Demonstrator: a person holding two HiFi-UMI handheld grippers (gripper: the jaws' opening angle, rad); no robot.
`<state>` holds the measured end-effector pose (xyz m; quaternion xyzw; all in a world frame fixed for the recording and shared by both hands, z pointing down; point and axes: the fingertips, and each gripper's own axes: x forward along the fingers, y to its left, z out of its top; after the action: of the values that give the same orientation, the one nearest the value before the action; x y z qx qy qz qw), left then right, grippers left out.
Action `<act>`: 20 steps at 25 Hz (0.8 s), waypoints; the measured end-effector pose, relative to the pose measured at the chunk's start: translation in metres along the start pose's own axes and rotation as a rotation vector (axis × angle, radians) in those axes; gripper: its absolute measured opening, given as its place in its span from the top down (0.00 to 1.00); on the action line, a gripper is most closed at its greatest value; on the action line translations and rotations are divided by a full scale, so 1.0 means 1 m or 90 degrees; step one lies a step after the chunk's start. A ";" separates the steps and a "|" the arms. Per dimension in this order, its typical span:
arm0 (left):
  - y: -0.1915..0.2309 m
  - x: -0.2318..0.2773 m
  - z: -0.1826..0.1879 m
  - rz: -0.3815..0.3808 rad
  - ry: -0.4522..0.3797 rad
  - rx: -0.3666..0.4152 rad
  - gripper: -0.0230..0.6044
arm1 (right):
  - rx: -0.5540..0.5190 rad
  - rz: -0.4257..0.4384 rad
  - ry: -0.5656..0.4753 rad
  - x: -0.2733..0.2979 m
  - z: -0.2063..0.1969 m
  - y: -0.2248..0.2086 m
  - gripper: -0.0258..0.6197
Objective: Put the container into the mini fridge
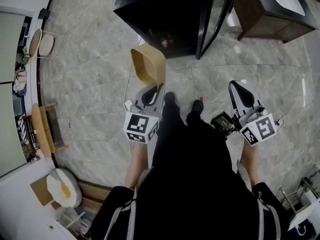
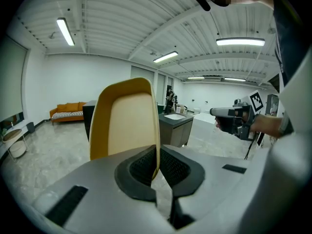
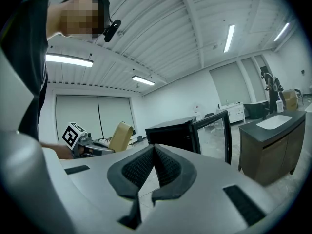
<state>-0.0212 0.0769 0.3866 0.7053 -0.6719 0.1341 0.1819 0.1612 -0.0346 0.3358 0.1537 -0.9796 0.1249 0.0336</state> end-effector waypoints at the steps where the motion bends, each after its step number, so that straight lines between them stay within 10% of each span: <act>1: 0.001 0.003 -0.002 -0.003 0.007 0.002 0.90 | 0.003 0.001 0.002 0.002 -0.002 0.000 0.93; 20: 0.088 0.127 -0.053 -0.157 0.198 0.174 0.90 | -0.014 -0.112 -0.022 0.097 0.026 0.001 0.93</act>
<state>-0.0986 -0.0166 0.4963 0.7711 -0.5202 0.3074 0.2008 0.0682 -0.0684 0.3203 0.2410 -0.9641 0.1077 0.0289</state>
